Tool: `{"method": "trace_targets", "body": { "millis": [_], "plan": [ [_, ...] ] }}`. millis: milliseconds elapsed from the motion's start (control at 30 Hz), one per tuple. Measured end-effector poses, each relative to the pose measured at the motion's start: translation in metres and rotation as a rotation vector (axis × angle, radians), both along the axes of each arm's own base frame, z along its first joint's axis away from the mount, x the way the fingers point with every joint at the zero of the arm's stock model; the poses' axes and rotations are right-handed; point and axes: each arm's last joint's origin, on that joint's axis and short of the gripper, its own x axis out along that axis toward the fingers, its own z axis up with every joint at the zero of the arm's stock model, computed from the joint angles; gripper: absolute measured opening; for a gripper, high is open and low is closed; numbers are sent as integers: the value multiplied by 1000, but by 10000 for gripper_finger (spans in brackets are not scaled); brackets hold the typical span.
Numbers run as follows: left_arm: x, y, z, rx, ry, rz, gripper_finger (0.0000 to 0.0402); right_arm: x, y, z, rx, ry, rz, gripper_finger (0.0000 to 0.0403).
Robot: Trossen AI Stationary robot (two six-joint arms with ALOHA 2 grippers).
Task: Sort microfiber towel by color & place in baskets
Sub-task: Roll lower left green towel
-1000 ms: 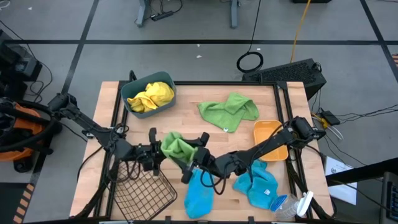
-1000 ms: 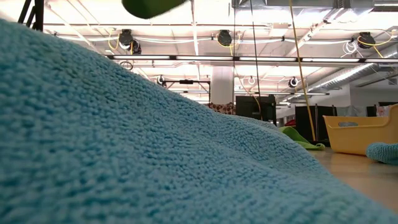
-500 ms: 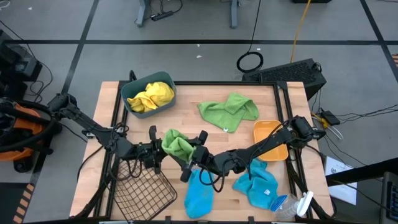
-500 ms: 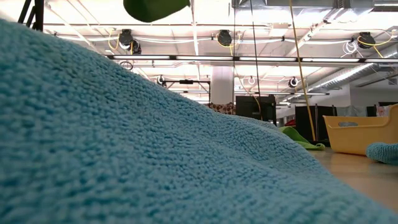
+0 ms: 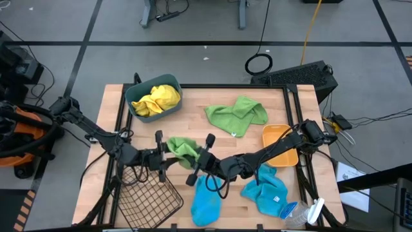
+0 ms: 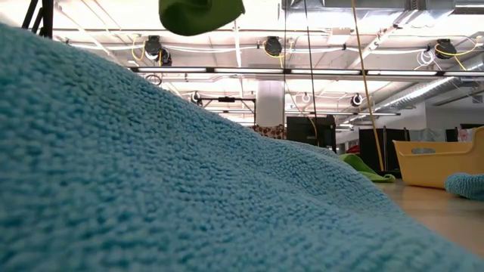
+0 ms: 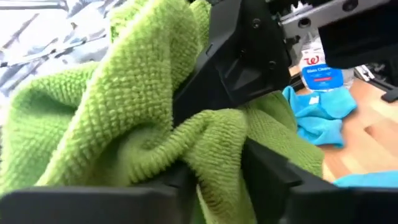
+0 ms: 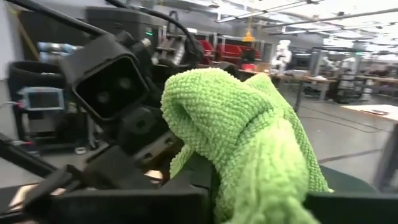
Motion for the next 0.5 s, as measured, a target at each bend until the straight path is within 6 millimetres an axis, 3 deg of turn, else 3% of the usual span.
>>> {"method": "trace_targets", "body": {
  "millis": [133, 267, 367, 500],
  "plan": [
    [-4, -3, 0, -47, -4, 39, 218, -2, 1, 0, -23, 20, -57, 36],
    [-10, -13, -2, -29, 16, 25, 296, -6, 8, 1, -51, 40, -86, 29],
    [-16, -19, -1, -26, 13, 30, 329, -10, 16, 3, -62, 41, -69, 17],
    [-27, -28, -2, -7, 25, 37, 340, -20, 28, 10, -81, 52, -52, 13]
  ]
}}
